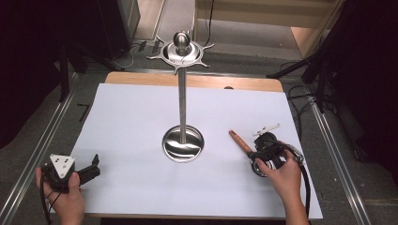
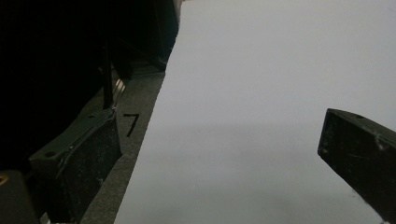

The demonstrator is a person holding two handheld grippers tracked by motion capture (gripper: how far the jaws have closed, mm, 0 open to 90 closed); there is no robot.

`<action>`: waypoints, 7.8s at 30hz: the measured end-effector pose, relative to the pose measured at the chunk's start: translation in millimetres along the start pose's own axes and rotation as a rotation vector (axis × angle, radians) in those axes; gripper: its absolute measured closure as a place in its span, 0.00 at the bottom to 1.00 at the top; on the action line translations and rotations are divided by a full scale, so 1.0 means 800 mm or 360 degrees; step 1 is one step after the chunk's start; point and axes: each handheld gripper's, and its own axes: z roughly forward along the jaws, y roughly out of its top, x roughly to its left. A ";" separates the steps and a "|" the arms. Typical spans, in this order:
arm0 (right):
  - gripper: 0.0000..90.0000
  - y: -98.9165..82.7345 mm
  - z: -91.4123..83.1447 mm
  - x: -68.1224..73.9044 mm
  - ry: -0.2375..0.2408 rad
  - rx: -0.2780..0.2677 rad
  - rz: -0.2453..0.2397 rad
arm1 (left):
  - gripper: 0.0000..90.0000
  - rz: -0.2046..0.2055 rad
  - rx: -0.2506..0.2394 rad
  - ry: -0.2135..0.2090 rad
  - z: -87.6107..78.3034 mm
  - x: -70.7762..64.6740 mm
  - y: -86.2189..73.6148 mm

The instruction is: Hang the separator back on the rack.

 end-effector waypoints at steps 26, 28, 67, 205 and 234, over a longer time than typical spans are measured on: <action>0.78 0.035 0.023 0.013 -0.0003 0.0283 0.0024 | 0.00 -0.0006 0.0003 -0.0002 0.000 0.001 0.000; 0.78 0.035 0.023 0.015 -0.0020 0.0273 0.0010 | 0.00 -0.0011 0.0000 -0.0003 0.000 0.001 0.000; 0.78 0.016 -0.067 0.045 0.0198 -0.1039 0.0138 | 0.00 0.0002 0.0002 -0.0002 0.000 0.000 0.000; 0.78 0.099 -0.157 0.140 0.0595 -0.1863 -0.0106 | 0.00 -0.0001 0.0006 -0.0004 0.001 0.000 0.000; 0.00 0.050 -0.110 0.095 0.0103 -0.1375 -0.0045 | 0.00 0.0004 0.0009 -0.0004 0.001 0.000 0.000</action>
